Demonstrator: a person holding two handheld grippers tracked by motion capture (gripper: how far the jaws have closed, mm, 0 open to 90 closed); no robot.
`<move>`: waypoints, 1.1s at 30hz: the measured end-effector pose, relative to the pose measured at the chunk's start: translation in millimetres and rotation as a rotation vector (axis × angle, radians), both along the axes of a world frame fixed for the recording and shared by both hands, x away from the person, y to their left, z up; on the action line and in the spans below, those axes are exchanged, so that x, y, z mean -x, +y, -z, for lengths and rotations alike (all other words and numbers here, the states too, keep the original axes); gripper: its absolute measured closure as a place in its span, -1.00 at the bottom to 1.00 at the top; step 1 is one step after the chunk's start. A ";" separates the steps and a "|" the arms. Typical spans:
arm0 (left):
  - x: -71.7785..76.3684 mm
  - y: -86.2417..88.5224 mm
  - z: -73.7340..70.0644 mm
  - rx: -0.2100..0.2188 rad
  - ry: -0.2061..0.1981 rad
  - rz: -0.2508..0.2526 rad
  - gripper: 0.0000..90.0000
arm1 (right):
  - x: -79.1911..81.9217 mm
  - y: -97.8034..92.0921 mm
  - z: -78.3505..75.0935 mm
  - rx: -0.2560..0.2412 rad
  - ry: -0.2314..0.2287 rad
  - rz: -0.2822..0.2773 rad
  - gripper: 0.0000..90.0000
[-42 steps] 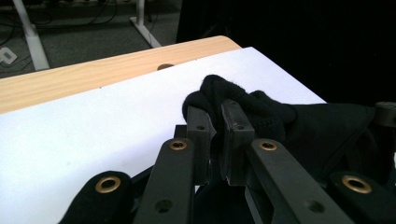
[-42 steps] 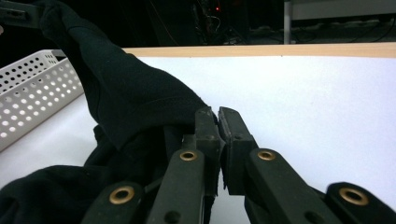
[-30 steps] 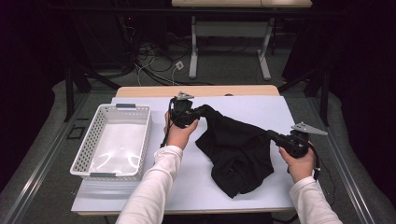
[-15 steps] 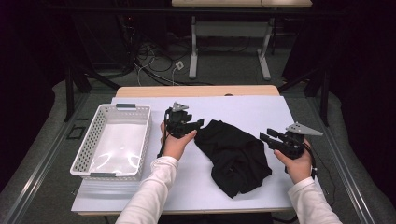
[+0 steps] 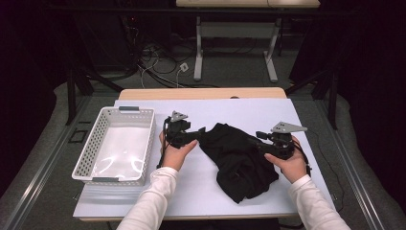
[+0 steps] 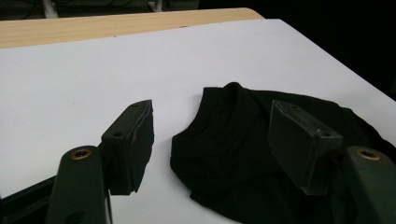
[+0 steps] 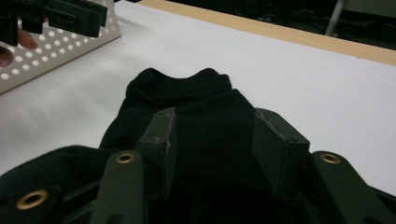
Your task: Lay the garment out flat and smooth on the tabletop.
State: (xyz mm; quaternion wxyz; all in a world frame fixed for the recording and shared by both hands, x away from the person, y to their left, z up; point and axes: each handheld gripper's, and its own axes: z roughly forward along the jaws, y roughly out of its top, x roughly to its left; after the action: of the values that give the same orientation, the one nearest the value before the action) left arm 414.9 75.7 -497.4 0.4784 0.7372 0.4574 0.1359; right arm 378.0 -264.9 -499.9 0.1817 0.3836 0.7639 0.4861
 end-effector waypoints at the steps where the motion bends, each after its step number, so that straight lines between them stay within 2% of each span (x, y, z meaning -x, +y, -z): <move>1: 0.6 0.2 0.4 0.001 -0.001 0.001 -0.30 | -1.8 4.0 -0.8 0.007 0.004 -0.011 0.09; 8: 10.2 2.0 0.9 0.008 -0.011 0.021 -0.35 | -13.6 36.3 -6.2 0.057 0.026 -0.076 0.02; 11: 15.6 4.2 0.3 0.008 -0.014 0.033 -0.36 | -17.9 50.3 -6.4 0.081 0.051 -0.101 0.02; 17: 23.8 9.7 1.1 0.026 -0.018 0.040 -0.37 | -25.8 78.7 -2.8 0.144 0.068 -0.154 0.02; 20: 25.1 11.6 1.4 0.030 -0.022 0.041 -0.37 | -31.5 86.3 2.3 0.180 0.104 -0.172 0.10; 25: 25.0 13.8 3.0 0.032 -0.013 0.036 -0.37 | -36.0 87.6 10.2 0.205 0.173 -0.184 0.19; 27: 24.5 13.9 3.4 0.034 -0.013 0.032 -0.37 | -37.4 86.5 11.9 0.210 0.190 -0.190 0.30; 33: 23.9 11.1 4.9 0.030 -0.012 0.032 -0.37 | -39.7 82.2 12.8 0.238 0.228 -0.195 0.83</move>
State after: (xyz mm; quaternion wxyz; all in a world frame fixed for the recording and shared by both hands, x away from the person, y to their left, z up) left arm 391.0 86.7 -502.2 0.4945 0.7362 0.4445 0.1257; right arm 417.6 -182.7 -512.7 0.0903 0.3360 0.8653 0.3609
